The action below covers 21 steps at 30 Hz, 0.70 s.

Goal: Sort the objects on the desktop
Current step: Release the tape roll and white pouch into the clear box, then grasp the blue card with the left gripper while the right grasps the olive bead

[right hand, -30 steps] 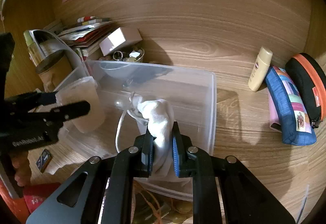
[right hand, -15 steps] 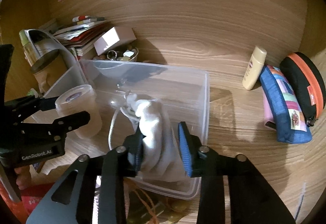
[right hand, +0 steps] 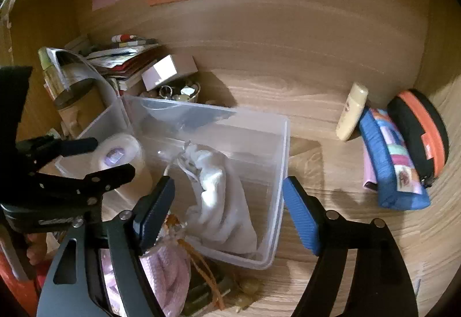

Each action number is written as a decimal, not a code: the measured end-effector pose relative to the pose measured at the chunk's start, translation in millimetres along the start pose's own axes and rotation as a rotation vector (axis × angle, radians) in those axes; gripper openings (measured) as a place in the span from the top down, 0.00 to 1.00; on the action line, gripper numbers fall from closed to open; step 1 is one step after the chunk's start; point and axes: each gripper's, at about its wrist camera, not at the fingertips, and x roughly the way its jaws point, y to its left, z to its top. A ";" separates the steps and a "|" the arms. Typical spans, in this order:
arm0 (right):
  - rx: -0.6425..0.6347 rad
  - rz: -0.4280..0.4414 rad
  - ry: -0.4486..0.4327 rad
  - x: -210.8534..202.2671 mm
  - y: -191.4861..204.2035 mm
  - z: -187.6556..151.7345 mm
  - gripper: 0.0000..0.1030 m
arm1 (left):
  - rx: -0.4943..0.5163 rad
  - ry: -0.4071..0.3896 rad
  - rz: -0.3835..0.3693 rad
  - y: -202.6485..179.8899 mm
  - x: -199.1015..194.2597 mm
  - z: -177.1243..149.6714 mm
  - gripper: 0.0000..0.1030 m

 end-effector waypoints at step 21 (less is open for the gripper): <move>-0.009 -0.047 -0.037 -64.3 -0.9 -21.4 0.21 | 0.016 -0.123 0.082 3.7 -77.2 -21.8 0.08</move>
